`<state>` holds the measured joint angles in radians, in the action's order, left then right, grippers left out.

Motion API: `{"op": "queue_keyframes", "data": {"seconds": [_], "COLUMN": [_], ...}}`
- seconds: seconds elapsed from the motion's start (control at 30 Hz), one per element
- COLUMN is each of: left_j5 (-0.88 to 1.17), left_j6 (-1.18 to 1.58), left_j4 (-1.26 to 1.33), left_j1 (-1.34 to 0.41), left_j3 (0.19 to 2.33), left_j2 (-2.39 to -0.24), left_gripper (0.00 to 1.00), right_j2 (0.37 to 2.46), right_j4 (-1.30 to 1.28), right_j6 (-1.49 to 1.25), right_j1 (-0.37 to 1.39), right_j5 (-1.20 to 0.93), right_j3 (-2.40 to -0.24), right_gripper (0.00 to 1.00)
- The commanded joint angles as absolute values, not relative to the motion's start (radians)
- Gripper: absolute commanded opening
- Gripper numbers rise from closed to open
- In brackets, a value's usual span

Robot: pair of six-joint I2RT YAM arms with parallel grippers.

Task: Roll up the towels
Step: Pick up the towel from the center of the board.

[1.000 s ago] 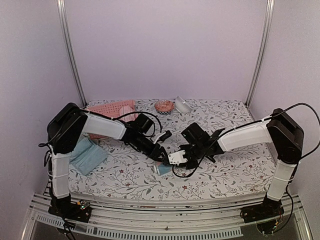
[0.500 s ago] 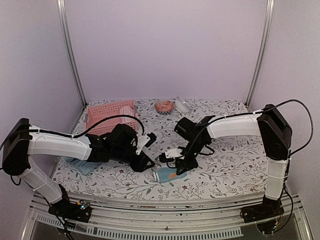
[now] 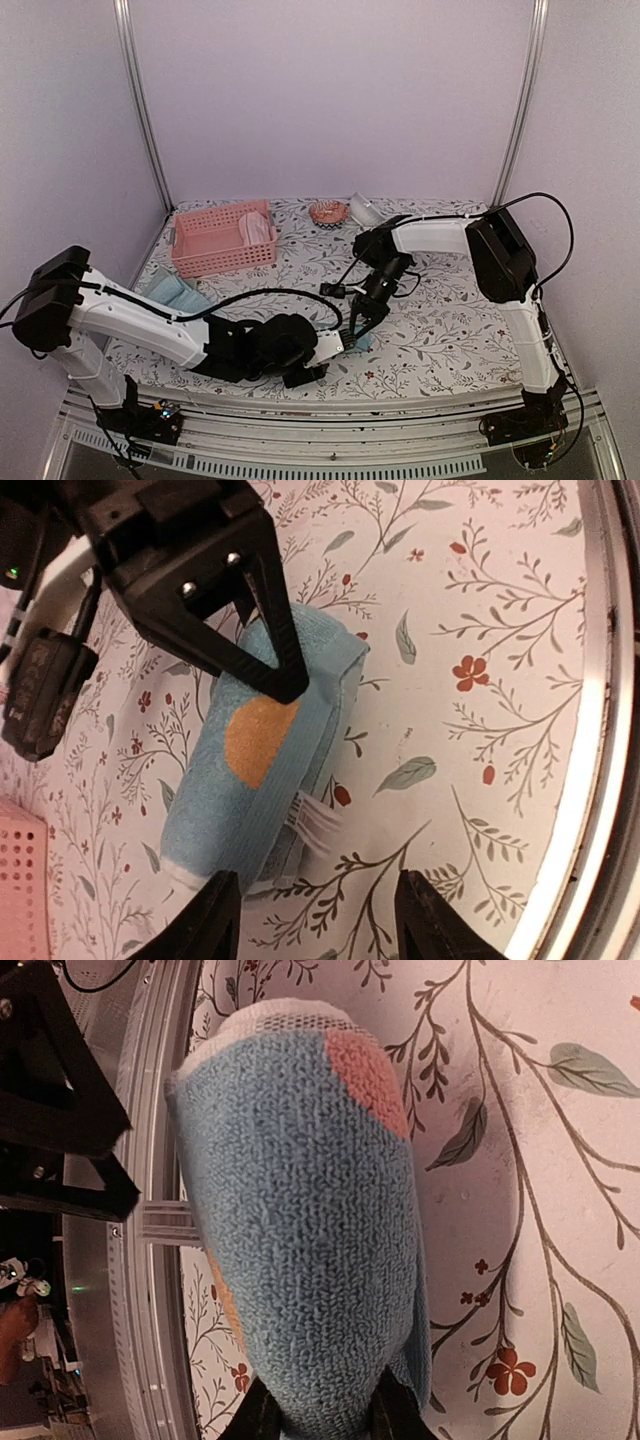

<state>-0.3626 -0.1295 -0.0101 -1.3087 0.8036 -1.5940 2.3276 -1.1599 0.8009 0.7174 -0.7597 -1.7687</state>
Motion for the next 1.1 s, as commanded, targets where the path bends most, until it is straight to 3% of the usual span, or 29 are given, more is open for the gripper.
{"op": "queue_keyframes", "data": {"seconds": [0.0,0.2,0.37,0.73,1.07], "left_j5": [-0.538,-0.578,-0.585,-0.422,-0.507], "left_j6": [-0.344,-0.48,-0.562,-0.519,-0.54], "left_j4": [0.038,0.13,0.226,0.104,0.117], "left_j1": [-1.349,-1.356,-1.378,-1.301,-1.287], "left_j3": [0.875,0.917,0.888,0.959,0.983], "left_j2": [-1.728,-1.82,-1.751,-1.845,-1.955], "left_gripper": [0.57,0.57,0.54,0.55,0.53], "right_j2": [2.454,2.484,2.504,2.515,2.525], "right_j4": [-1.266,-1.295,-1.291,-1.288,-1.313], "right_j6": [0.806,0.804,0.787,0.782,0.791], "right_j1": [0.702,0.684,0.674,0.672,0.668], "right_j5": [-0.759,-0.787,-0.795,-0.82,-0.868], "right_j3": [-1.779,-1.801,-1.801,-1.801,-1.801], "right_gripper": [0.06,0.06,0.06,0.06,0.07]}}
